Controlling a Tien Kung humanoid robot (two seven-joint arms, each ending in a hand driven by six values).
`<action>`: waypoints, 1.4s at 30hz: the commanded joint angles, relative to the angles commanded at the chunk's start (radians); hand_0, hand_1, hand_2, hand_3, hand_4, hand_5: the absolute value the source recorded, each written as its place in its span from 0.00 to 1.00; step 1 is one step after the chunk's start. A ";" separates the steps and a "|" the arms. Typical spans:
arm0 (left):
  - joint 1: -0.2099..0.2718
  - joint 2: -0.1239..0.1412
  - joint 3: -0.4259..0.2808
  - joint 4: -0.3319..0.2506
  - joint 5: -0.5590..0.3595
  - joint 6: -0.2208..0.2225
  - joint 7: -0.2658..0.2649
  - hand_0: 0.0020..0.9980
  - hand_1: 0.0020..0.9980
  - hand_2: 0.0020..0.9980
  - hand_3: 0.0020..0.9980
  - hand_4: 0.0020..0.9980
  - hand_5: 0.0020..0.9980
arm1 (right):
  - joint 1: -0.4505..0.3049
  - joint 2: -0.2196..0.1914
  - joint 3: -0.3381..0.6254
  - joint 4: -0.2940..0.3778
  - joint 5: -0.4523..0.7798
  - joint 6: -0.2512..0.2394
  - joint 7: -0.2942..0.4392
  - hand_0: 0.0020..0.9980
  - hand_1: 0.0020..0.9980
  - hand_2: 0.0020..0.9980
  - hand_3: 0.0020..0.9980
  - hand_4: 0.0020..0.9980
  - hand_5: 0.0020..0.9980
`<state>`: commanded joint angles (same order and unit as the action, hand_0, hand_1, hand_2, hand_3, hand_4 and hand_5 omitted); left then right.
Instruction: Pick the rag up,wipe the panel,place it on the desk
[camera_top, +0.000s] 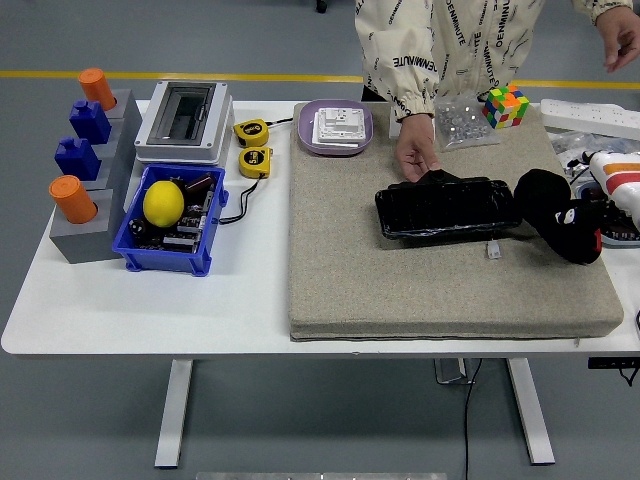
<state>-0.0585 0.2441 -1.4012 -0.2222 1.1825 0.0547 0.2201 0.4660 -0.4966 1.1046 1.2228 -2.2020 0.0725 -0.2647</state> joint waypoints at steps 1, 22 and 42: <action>0.000 0.000 -0.001 0.000 0.000 0.000 0.000 0.64 0.66 0.68 0.57 0.61 0.51 | 0.000 -0.001 0.004 0.001 -0.001 0.001 0.000 0.82 0.80 0.88 0.85 1.00 0.60; 0.002 -0.001 -0.002 -0.001 0.001 0.000 0.000 0.64 0.66 0.68 0.57 0.61 0.51 | -0.019 -0.022 0.090 0.025 -0.010 0.020 -0.010 0.83 0.82 0.90 0.88 1.00 0.62; 0.009 0.000 0.015 -0.001 -0.005 -0.001 0.000 0.64 0.66 0.68 0.57 0.61 0.51 | -0.107 -0.034 0.224 0.113 0.010 -0.255 0.050 0.76 0.73 0.82 0.82 1.00 0.57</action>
<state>-0.0492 0.2437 -1.3859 -0.2228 1.1770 0.0541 0.2202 0.3585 -0.5309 1.3290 1.3357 -2.1915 -0.1829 -0.2151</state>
